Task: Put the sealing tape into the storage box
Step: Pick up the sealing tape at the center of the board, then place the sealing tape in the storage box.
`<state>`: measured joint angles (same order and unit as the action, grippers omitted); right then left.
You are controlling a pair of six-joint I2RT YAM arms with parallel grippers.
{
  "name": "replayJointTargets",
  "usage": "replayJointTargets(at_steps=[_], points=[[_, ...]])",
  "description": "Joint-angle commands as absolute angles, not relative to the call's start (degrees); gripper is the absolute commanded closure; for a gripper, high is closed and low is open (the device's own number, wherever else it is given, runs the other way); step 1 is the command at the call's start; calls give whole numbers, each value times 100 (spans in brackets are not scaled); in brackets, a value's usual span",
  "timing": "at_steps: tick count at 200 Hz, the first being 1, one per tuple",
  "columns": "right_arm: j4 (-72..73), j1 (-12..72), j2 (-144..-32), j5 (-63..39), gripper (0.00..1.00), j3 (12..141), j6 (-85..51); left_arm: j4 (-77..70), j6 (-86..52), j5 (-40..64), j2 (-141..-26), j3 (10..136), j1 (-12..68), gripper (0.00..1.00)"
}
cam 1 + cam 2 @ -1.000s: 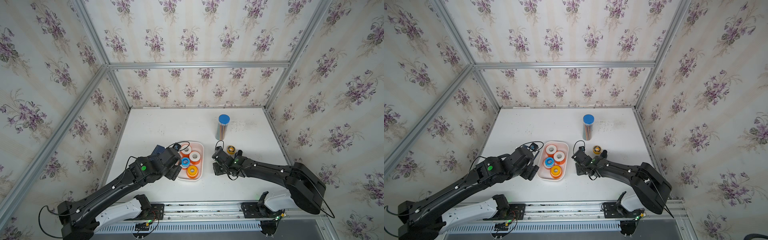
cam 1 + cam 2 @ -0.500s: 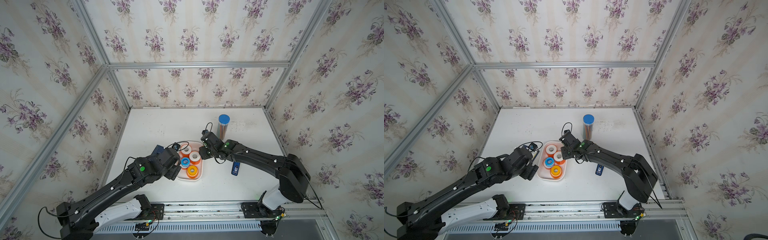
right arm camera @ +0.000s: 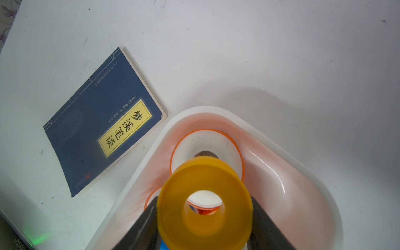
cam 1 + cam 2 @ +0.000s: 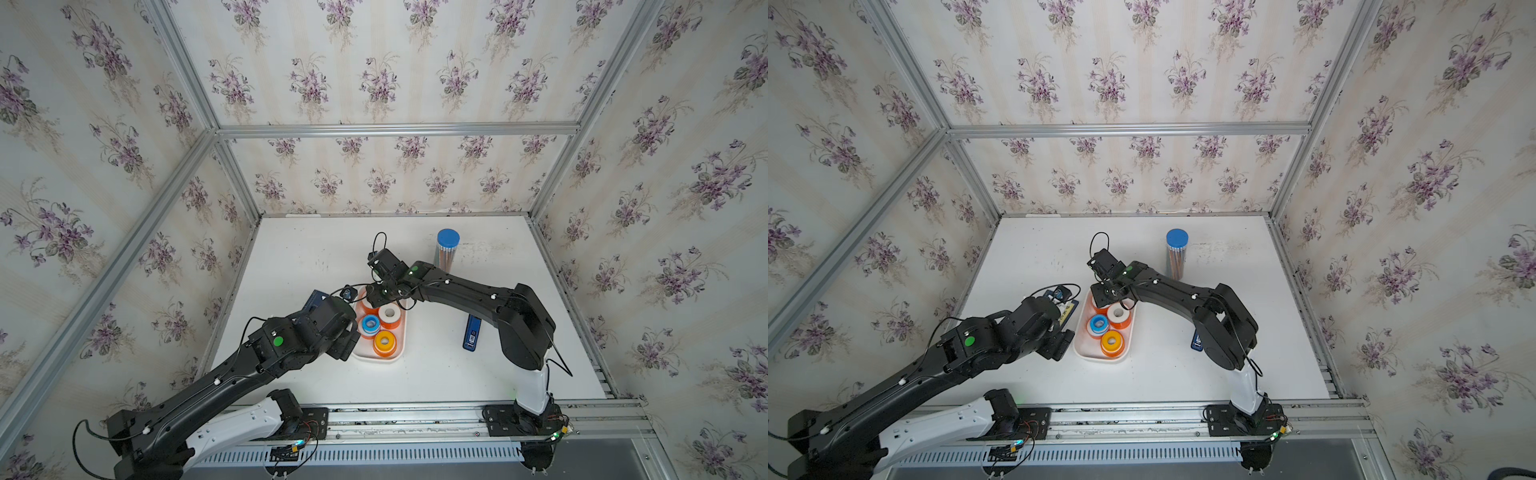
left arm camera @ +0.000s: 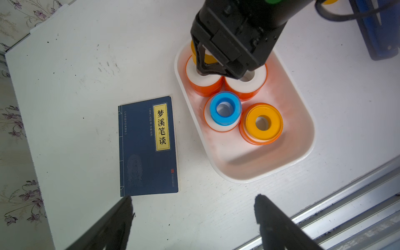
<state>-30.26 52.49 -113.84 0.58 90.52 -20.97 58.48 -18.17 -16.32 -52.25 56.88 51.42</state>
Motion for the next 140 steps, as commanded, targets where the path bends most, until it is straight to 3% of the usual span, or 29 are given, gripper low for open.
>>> replayJointTargets(at_steps=[1,140], points=[[-3267,5254,-11566,-9,50,9253,-1967,5868,-1855,-1744,-5206,5667,5142,12],[-3398,5296,-12058,110,43,9625,-1889,5868,-1848,-1723,-5322,5669,5141,12]])
